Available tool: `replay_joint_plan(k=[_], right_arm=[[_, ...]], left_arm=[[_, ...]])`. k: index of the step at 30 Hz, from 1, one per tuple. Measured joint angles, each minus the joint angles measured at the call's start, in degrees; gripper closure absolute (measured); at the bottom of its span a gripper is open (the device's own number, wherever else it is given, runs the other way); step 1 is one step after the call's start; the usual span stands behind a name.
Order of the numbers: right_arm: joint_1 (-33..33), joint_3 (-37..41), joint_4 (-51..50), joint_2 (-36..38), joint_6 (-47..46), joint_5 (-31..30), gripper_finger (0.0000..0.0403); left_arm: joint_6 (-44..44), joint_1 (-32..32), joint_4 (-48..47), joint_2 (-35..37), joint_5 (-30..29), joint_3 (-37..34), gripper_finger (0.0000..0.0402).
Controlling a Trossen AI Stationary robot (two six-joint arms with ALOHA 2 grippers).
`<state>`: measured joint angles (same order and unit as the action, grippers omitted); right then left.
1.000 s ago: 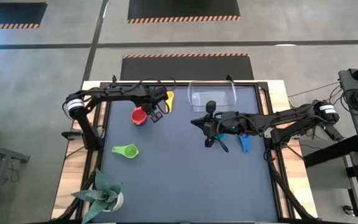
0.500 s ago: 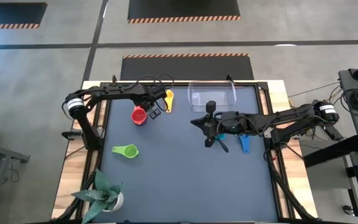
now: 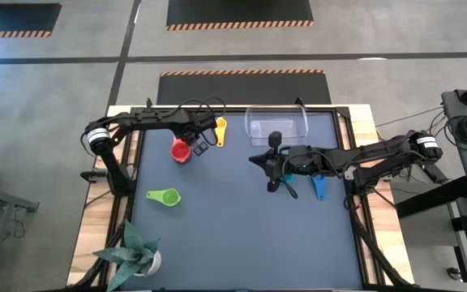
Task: Nest measuring cups in basket
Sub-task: Stack the red measuring cup on top of the orange measuring cup
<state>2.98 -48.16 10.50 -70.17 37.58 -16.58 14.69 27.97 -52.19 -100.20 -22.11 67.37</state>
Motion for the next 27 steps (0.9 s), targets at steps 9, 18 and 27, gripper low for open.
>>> replay_joint_plan(k=[9,18,27], right_arm=[[-0.26,0.0,-0.02,0.0,-5.3,0.0,0.0394],[-5.37,-0.02,-1.1,-0.13,-16.02,0.02,0.0394],[-9.49,-1.53,-1.46,-0.69,-23.02,0.56,0.0394]], left_arm=[[-0.56,-1.36,-0.21,3.24,-0.05,0.0,0.0402],[-3.89,-4.39,8.69,19.31,0.09,-7.16,0.0402],[-3.37,-4.39,16.02,39.03,0.13,-22.07,0.0402]])
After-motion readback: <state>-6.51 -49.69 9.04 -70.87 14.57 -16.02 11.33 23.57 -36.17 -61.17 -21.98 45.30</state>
